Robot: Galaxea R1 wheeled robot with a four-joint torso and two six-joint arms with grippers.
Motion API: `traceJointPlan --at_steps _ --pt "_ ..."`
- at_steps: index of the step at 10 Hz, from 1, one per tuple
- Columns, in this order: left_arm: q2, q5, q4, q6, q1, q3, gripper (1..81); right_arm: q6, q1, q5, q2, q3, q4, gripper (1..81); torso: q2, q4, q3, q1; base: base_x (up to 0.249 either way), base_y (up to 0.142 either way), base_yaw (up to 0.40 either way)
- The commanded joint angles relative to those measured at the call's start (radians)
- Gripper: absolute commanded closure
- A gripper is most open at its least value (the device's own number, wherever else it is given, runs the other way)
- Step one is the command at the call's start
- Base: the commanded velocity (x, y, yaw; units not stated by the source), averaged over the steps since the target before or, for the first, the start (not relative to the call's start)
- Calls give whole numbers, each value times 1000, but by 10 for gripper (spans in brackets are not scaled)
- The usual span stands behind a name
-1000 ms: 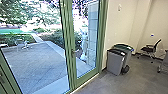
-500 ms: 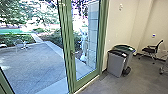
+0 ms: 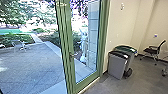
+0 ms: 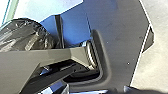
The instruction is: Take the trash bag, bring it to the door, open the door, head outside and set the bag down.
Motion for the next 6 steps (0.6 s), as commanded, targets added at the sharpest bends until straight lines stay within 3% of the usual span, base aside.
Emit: traceJointPlan --at_steps 1,6 --pt "-2 60 -1 8 -55 -2 811 -5 38 -51 7 5 -9 10 0 0 0 0 160 0 0" --pt "-3 60 -1 8 -55 -2 811 -5 38 -48 1 -4 -8 10 0 0 0 0 160 -69 0"
